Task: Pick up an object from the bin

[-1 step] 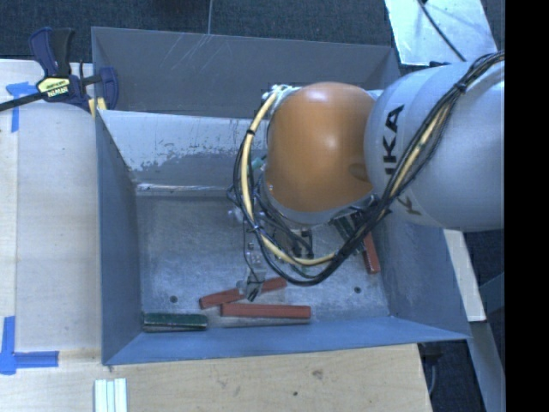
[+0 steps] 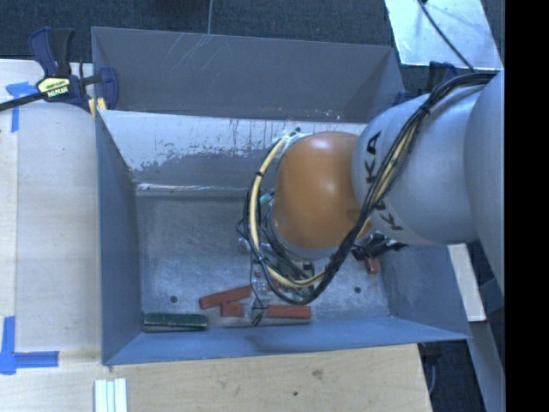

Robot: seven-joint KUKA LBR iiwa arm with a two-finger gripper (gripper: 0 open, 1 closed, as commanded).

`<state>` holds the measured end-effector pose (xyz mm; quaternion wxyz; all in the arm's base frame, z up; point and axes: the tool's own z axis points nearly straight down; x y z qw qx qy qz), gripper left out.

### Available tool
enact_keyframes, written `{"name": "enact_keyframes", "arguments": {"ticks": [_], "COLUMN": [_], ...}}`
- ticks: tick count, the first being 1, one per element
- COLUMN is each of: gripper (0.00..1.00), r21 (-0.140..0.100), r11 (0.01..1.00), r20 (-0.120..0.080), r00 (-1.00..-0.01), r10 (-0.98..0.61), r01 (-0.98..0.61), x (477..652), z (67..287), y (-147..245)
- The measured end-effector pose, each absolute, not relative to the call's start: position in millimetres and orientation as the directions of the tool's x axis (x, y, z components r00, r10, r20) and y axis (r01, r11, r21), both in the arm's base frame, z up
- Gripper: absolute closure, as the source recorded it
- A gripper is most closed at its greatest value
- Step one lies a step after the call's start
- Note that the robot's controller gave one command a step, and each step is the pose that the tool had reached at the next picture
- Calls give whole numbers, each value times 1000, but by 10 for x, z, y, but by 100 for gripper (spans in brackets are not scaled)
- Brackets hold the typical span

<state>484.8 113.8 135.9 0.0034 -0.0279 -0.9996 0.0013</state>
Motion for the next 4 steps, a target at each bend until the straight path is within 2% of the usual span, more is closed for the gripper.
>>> {"name": "enact_keyframes", "arguments": {"ticks": [1, 2, 3, 4], "gripper": [0, 0, 100, 100], "r21": [-1, -1, -1, 1], "r11": [999, 994, 995, 994], "r20": [4, -1, -3, -12], "r00": [-999, -994, -995, -994], "r10": [-50, -107, -104, -110], "r01": [-50, -107, -104, -110], "x": [4911, 4850, 4853, 5080], "z": [672, 709, 731, 2127], "y": [858, 985, 981, 1147]}}
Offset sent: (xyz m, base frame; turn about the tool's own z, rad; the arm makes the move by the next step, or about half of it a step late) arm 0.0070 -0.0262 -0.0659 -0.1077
